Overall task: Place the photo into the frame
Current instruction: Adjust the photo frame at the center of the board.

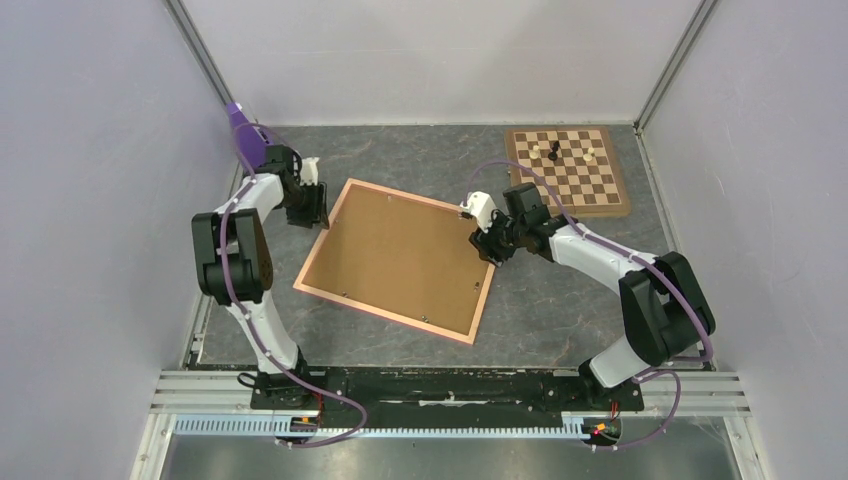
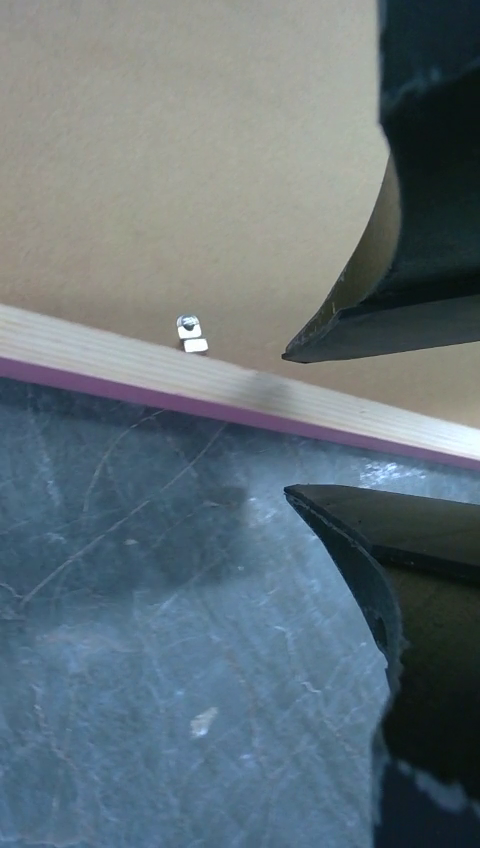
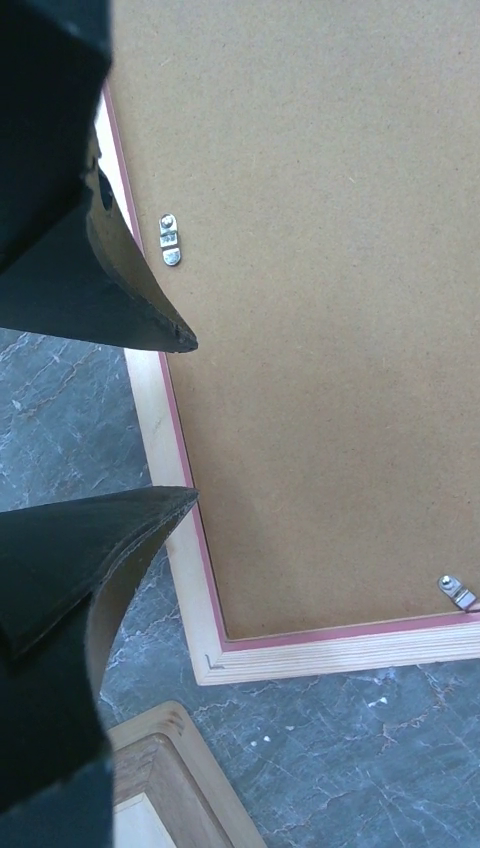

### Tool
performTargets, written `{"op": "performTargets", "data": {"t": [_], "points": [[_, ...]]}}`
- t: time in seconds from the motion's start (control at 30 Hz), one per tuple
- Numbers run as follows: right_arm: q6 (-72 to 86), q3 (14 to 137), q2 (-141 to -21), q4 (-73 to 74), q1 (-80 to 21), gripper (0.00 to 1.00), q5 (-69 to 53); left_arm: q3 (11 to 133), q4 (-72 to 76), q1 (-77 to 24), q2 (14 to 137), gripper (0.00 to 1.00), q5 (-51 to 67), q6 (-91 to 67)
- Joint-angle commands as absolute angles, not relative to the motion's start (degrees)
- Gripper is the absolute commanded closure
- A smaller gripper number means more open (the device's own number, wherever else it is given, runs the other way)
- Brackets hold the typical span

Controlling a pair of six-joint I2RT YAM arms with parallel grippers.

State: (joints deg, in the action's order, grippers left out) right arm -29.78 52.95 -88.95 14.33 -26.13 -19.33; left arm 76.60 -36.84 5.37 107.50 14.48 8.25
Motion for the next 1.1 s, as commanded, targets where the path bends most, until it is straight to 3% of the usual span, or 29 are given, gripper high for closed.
{"op": "performTargets", "data": {"t": [0.0,0.13,0.33,0.6,0.67,1.07], "points": [[-30.65,52.06,-87.22,13.64,-26.25,0.45,-18.30,81.27,-38.84,4.68,111.18,0.45,13.97,12.48],[-31.06,51.18,-86.83,13.56,-26.23,0.46,-17.52,81.56,-38.76,4.13,112.64,0.46,13.73,12.63],[-31.27,50.59,-86.02,13.50,-26.20,0.46,-17.15,80.06,-38.51,3.95,113.18,0.58,14.28,12.61],[-31.80,48.87,-84.53,12.05,-26.19,0.47,-16.35,74.52,-35.76,3.95,111.78,0.93,15.92,9.33],[-31.55,48.54,-84.26,11.93,-26.12,0.47,-16.29,72.41,-34.52,3.93,110.57,0.98,16.00,8.04],[-31.40,45.90,-81.79,12.21,-25.02,0.47,-13.49,61.47,-33.93,3.86,101.98,0.98,17.67,4.18]]}}
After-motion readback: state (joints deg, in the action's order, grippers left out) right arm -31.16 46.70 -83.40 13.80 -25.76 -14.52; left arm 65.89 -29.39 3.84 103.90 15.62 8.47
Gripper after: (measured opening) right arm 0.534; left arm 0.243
